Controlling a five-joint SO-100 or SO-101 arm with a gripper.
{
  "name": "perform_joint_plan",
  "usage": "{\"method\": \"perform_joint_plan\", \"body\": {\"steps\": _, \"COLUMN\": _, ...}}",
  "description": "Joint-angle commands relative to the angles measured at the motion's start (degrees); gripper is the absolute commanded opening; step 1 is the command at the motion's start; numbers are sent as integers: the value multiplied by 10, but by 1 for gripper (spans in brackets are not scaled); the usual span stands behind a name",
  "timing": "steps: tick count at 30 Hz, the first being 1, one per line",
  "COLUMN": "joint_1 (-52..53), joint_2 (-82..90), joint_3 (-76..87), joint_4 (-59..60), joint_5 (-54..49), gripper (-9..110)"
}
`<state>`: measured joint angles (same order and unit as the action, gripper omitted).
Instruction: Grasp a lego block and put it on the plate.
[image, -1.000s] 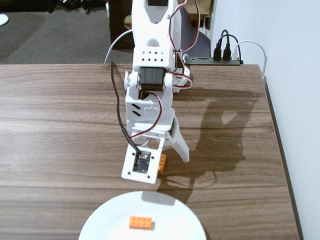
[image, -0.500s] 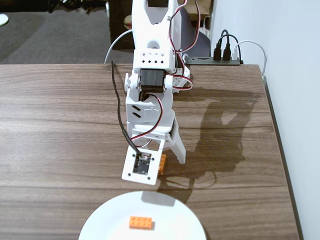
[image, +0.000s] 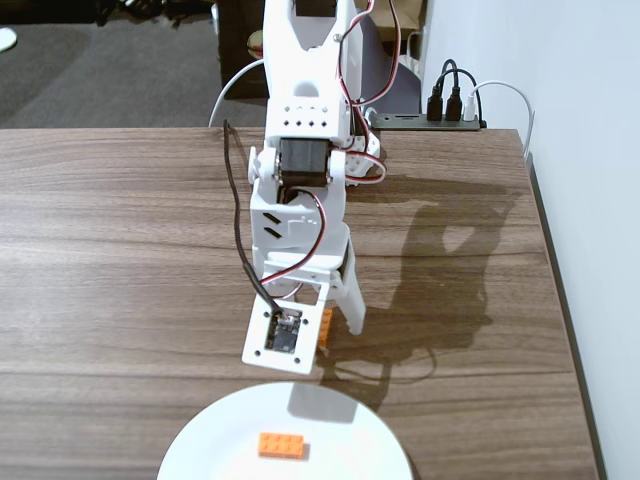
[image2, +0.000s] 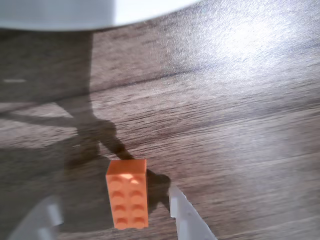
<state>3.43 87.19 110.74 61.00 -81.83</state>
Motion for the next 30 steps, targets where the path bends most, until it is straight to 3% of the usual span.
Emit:
{"method": "perform_joint_plan", "body": {"steps": 1, "joint_1": -4, "joint_2": 2, "joint_3": -25, "joint_4": -5, "joint_5": -5, "gripper": 22}}
{"method": "perform_joint_plan", "body": {"steps": 11, "joint_1": -4, "joint_2": -2, "joint_3": -26, "joint_4": -10, "joint_5": -4, "gripper": 9}}
{"method": "perform_joint_plan", "body": {"steps": 30, "joint_1": -7, "joint_2": 13, "joint_3": -29, "joint_4": -5, "joint_5": -6, "gripper": 7}}
